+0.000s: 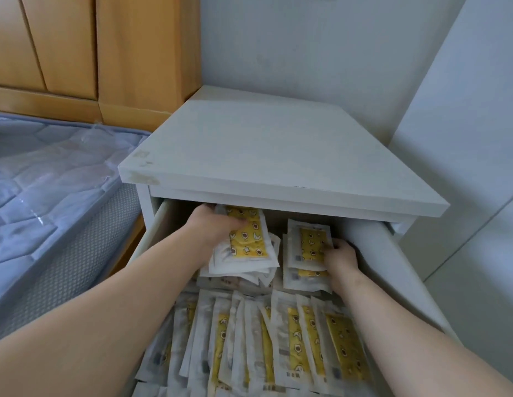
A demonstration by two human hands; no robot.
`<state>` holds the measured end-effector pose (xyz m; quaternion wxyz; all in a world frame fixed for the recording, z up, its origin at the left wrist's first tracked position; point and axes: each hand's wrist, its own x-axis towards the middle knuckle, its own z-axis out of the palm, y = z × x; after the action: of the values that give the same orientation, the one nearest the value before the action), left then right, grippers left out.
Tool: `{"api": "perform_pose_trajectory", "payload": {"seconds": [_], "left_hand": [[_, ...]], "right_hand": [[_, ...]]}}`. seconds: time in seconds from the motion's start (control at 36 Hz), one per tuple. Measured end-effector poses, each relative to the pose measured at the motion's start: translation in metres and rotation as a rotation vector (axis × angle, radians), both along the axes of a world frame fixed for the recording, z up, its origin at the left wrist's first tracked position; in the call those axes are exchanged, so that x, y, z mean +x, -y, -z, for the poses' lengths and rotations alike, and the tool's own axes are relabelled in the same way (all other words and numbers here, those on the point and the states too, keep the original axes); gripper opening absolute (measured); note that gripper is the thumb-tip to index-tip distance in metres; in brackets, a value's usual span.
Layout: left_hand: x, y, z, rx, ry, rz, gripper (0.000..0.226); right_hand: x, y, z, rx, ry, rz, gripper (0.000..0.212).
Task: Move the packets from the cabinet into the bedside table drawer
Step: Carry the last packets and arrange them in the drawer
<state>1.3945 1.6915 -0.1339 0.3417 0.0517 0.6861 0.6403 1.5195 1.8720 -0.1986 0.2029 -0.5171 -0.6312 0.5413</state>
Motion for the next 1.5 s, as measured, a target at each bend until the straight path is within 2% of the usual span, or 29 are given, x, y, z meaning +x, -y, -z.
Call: {"api": "perform_pose_trajectory", "payload": {"seconds": [0.06, 0.14, 0.28, 0.36, 0.44, 0.58, 0.75, 0.86, 1.0, 1.14, 1.28, 1.39, 1.42, 1.5], "left_hand": [[-0.001, 0.0, 0.001, -0.006, 0.016, 0.005, 0.037], [-0.002, -0.001, 0.001, -0.013, 0.04, 0.014, 0.045], [-0.002, 0.0, 0.0, -0.04, 0.075, 0.033, 0.05], [0.0, 0.0, -0.002, -0.052, 0.081, 0.027, 0.051], [0.001, -0.002, -0.006, -0.057, 0.089, 0.027, 0.048], [0.0, -0.004, -0.006, -0.057, 0.098, 0.038, 0.049], [0.001, -0.006, -0.004, -0.061, 0.096, 0.064, 0.051], [0.002, -0.005, -0.004, -0.04, 0.108, 0.067, 0.052], [0.003, -0.005, -0.003, -0.036, 0.105, 0.065, 0.061], [0.003, -0.004, -0.001, -0.04, 0.108, 0.062, 0.06], [0.002, -0.005, 0.001, -0.07, 0.087, 0.067, 0.066], [0.001, -0.006, 0.004, -0.08, 0.076, 0.076, 0.072], [0.002, -0.006, 0.004, -0.08, 0.075, 0.077, 0.074], [0.006, -0.007, 0.005, -0.104, 0.057, 0.09, 0.078]], "right_hand": [[0.0, -0.001, 0.009, 0.047, 0.048, -0.043, 0.033], [-0.001, 0.002, 0.02, 0.147, 0.164, -0.169, 0.037], [0.003, 0.012, 0.017, 0.497, 0.447, -0.381, 0.063], [0.002, 0.02, 0.014, 0.591, 0.569, -0.662, 0.049], [0.003, 0.019, 0.018, 0.574, 0.664, -0.789, 0.046], [0.014, 0.015, 0.015, 0.487, 0.642, -0.68, 0.041], [0.019, 0.013, -0.004, 0.288, 0.691, -0.847, 0.074], [0.021, 0.013, -0.007, 0.357, 0.787, -0.957, 0.089], [0.016, 0.013, 0.004, 0.626, 0.666, -0.9, 0.067], [0.012, 0.013, 0.013, 0.728, 0.523, -0.83, 0.042], [0.015, 0.012, 0.016, 0.768, 0.569, -0.736, 0.031], [0.012, 0.012, 0.009, 0.597, 0.651, -0.71, 0.037], [0.01, 0.013, 0.005, 0.52, 0.615, -0.666, 0.037], [0.003, 0.02, -0.018, 0.186, 0.175, -0.407, 0.035]]}}
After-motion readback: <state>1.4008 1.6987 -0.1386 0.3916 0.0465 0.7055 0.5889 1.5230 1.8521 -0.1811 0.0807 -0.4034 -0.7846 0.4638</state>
